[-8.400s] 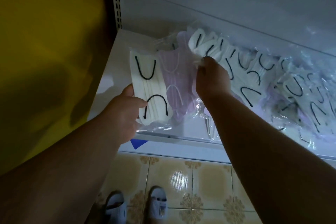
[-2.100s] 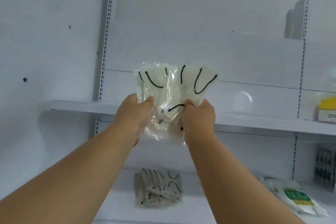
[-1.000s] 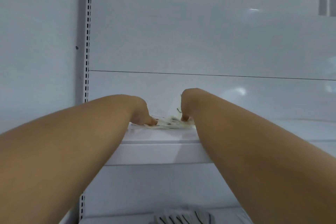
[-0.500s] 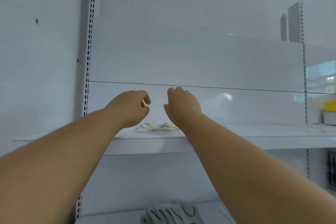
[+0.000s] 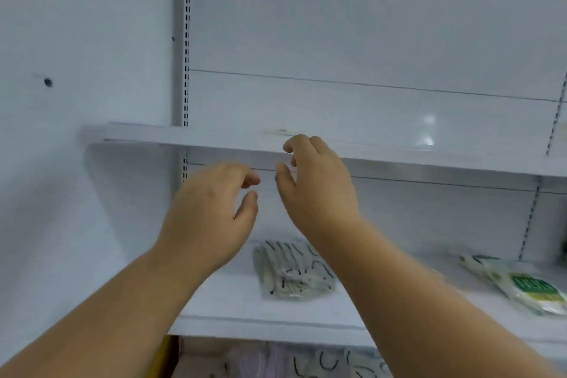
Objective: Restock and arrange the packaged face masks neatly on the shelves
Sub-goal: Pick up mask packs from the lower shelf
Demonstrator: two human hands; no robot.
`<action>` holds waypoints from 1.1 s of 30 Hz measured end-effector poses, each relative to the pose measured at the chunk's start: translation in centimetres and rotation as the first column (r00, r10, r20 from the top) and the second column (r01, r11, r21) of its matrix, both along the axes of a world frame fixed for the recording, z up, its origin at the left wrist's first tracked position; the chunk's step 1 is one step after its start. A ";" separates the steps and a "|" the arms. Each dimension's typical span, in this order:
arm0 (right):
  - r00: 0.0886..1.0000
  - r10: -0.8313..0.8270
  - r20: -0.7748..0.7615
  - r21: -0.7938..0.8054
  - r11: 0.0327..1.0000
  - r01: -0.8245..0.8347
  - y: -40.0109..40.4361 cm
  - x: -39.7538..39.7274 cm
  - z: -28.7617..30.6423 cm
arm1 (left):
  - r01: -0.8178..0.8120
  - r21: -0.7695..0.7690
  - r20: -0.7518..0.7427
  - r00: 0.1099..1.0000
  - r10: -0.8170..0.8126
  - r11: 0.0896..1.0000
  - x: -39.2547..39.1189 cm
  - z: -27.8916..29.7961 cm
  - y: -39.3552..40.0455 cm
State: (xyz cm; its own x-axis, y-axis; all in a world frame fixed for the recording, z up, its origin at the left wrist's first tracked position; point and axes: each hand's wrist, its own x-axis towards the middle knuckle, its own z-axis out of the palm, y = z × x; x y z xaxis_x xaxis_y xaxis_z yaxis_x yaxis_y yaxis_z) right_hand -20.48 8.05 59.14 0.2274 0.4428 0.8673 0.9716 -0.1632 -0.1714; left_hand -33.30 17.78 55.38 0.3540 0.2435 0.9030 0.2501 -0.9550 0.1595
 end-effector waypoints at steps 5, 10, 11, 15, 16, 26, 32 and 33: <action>0.987 0.114 -0.109 -0.073 0.990 -0.122 -5.2 -1.7 -9.8 | -0.062 -0.273 -0.118 0.993 0.031 0.960 -2.7 -11.5 -6.7; 0.954 0.105 -0.280 -0.205 0.964 -0.167 -7.8 -2.9 -18.7 | -0.155 -0.361 -0.334 0.942 0.028 0.920 -5.5 -20.7 -9.7; 0.949 0.098 -0.299 -0.231 0.958 -0.171 -7.8 -3.2 -20.0 | -0.165 -0.383 -0.356 0.934 0.020 0.909 -5.9 -22.0 -9.7; 0.933 0.089 -0.348 -0.281 0.940 -0.195 -6.2 -4.0 -24.9 | -0.182 -0.450 -0.411 0.912 -0.022 0.875 -6.9 -26.6 -8.2; 0.929 0.076 -0.364 -0.297 0.935 -0.192 -5.4 -4.2 -26.2 | -0.193 -0.468 -0.423 0.906 -0.027 0.862 -7.0 -27.7 -7.4; 0.843 -0.115 -0.525 -0.509 0.836 -0.203 2.9 -4.2 -41.0 | -0.320 -0.666 -0.542 0.828 -0.143 0.674 -6.4 -40.0 1.5; 0.778 -0.213 -0.591 -0.584 0.779 -0.229 7.8 -1.7 -51.7 | -0.348 -0.754 -0.543 0.807 -0.232 0.557 -2.9 -48.9 4.9; 0.764 -0.232 -0.602 -0.589 0.775 -0.229 8.4 -1.0 -53.1 | -0.355 -0.758 -0.547 0.804 -0.236 0.547 -2.2 -49.9 5.3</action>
